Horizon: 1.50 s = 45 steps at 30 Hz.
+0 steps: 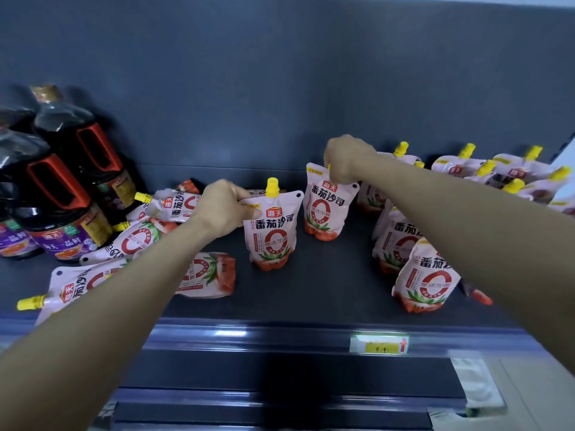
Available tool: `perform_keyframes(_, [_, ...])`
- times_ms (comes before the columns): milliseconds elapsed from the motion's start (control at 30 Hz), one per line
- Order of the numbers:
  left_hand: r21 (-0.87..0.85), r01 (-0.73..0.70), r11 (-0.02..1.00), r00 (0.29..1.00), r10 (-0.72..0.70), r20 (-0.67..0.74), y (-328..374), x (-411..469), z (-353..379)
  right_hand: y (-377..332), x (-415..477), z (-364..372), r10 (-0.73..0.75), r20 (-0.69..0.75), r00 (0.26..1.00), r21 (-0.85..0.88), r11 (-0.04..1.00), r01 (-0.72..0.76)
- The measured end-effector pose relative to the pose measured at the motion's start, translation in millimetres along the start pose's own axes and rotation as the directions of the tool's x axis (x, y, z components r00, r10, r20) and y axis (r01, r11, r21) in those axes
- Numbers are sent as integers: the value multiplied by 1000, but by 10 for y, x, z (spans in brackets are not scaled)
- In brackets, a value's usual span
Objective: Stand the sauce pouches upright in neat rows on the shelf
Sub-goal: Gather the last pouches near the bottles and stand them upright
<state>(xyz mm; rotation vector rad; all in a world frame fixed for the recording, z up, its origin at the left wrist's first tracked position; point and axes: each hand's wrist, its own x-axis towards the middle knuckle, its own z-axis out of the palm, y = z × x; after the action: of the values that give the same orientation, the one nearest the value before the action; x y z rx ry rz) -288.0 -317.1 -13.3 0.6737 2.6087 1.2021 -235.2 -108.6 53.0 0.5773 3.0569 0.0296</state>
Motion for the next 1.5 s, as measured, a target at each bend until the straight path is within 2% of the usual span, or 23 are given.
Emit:
perform_keyframes(200, [-38,43,998,998,-44,-34,47,31,78,103,157,-1,-14,-37,999,17,1000,15])
perform_keyframes(367, [-8,10,1000,999,-10,-34,205,106,239,161,209,-36,-34,0,999,46,998,34])
perform_keyframes(700, [-14,-62,998,995,63,74,642,317,660,396,73,-220,-59,8,998,48,997,58])
perform_keyframes(867, [-48,-68,997,993,72,89,722,377,806,464,5,-273,-58,-26,998,56,997,60])
perform_keyframes(1033, [-60,-112,992,986,119,118,685,328,727,425,-6,-364,-82,-90,993,136,986,94])
perform_keyframes(1100, [-81,-115,990,987,123,99,637,290,583,347,-5,-414,-101,-131,986,180,976,124])
perform_keyframes(1200, [-182,-49,982,998,57,39,502,234,279,126,2,-476,-158,-194,968,216,956,199])
perform_keyframes(1300, [-95,-61,994,996,55,-63,299,121,-91,-168,4,-523,-235,-241,942,220,932,288])
perform_keyframes(1400, [-92,15,996,990,-27,-136,46,-74,-443,-482,5,-515,-327,-255,910,198,904,380])
perform_keyframes(1500, [-5,89,996,978,-88,-191,-197,-325,-714,-805,8,-440,-403,-232,886,168,880,444])
